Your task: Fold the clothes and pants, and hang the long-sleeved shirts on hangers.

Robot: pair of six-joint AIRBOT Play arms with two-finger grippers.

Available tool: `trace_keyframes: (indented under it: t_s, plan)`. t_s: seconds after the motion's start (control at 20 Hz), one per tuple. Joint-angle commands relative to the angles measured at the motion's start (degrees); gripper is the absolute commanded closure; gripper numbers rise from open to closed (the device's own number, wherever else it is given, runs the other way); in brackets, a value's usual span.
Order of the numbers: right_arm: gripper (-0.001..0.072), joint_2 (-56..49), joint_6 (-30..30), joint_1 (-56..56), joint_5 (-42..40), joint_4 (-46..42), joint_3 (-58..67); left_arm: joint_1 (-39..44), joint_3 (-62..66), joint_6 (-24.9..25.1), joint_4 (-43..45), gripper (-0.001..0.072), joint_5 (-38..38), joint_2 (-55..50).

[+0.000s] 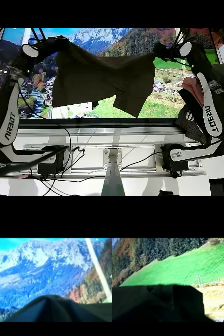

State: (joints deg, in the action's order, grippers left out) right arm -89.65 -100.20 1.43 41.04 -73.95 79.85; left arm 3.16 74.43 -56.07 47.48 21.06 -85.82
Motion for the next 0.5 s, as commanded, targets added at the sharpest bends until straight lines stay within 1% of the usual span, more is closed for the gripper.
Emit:
trace_keyframes:
  t_s: [0.0, 0.1, 0.15, 0.2, 0.25, 0.3, 0.35, 0.45]
  plan:
    - [0.0142, 0.1, -0.2, -1.4, 4.3, -1.8, 0.0, 1.6, 0.1, 0.0, 5.2, -0.0005, -4.7, -0.1]
    - [0.0153, 0.1, 2.3, -3.8, 9.6, -3.7, 0.0, 0.1, 0.1, 0.0, 8.6, -0.0004, -1.9, 1.6]
    - [0.0186, 0.1, 4.9, -5.3, 13.2, -4.3, 0.0, -1.1, 0.1, 0.0, 11.0, -0.0003, 0.7, 3.1]
    - [0.0286, 0.1, 8.3, -7.0, 17.2, -4.3, 0.0, -2.5, 0.1, -0.1, 13.1, 0.0007, 3.9, 4.9]
    - [0.0313, 0.0, 11.0, -8.4, 20.9, -4.2, 0.0, -4.0, 0.1, -0.1, 14.1, 0.0008, 7.2, 6.7]
    - [0.0315, 0.0, 13.2, -9.6, 24.1, -3.8, -0.4, -6.1, 0.1, -0.2, 14.0, 0.0008, 10.8, 8.5]
    - [0.0326, 0.0, 15.8, -10.5, 27.0, -2.5, -1.3, -8.1, 0.1, -1.5, 14.0, 0.0008, 13.9, 10.0]
    - [0.0326, 0.0, 20.2, -11.6, 30.4, 3.0, -4.9, -12.9, 0.1, -5.4, 14.0, 0.0018, 19.7, 12.4]
